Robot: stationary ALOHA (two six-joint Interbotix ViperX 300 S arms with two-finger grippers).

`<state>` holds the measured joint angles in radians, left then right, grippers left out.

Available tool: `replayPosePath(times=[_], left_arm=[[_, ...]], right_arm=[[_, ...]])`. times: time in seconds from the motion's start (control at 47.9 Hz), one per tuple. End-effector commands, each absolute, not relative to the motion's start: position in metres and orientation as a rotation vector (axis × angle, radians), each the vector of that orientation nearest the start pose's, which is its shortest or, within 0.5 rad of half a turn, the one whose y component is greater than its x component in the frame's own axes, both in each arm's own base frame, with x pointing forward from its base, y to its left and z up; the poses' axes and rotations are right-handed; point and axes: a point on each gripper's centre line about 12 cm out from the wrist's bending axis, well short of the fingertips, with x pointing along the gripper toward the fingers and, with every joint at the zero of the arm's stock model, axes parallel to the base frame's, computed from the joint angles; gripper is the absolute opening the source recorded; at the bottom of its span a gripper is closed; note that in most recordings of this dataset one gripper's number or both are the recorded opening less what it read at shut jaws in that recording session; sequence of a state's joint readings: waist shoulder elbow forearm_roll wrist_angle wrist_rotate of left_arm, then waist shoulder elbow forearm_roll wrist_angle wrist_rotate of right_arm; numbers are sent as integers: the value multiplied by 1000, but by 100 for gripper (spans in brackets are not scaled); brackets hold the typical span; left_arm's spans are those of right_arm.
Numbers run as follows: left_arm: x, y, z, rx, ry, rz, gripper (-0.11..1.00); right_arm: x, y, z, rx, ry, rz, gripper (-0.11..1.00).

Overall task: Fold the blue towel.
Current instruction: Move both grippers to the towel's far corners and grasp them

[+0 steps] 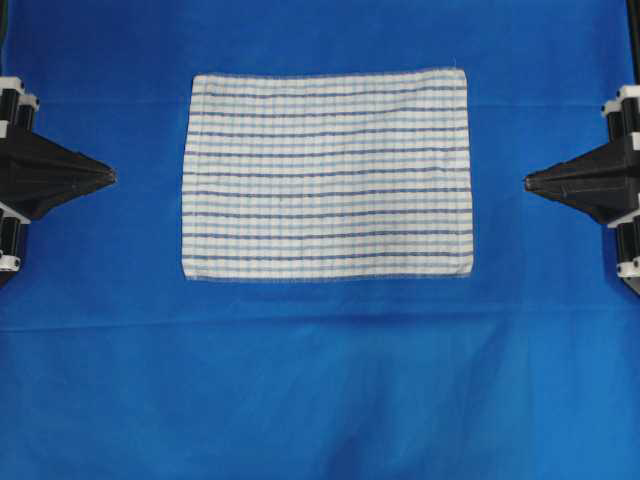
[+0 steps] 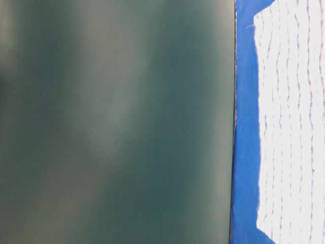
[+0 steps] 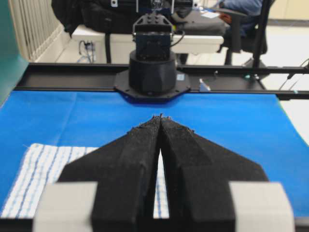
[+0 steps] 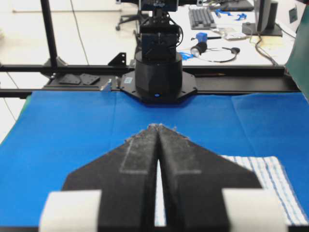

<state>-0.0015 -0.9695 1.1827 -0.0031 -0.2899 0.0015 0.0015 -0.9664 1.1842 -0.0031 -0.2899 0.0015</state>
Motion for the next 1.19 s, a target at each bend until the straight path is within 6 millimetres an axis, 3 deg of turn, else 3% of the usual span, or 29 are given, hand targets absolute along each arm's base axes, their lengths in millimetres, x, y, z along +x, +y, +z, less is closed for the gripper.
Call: replayPosePath(times=[0.0,0.209,0.564,0.627,0.69,0.878,0.94,1.17], left_arm=[[201,3,291,-11,-72,19,0],[211,20,278,-15,-19,99,0],[231,67,239,-56,137,291,1],[234,76,232,-67,161,323,9],[236,87,225,-87,183,364,24],[240,120,195,-138,253,483,78],[241,130,185,-146,278,510,89],[252,157,141,-181,406,573,91]], right_arm=[[202,0,299,-5,-86,1,0],[207,-14,284,10,26,-69,0],[214,-72,250,76,183,-328,0],[214,-84,242,96,217,-378,1],[215,-95,234,109,252,-419,3],[219,-129,204,151,377,-534,56],[221,-138,193,161,418,-557,64],[235,-169,156,194,534,-609,58]])
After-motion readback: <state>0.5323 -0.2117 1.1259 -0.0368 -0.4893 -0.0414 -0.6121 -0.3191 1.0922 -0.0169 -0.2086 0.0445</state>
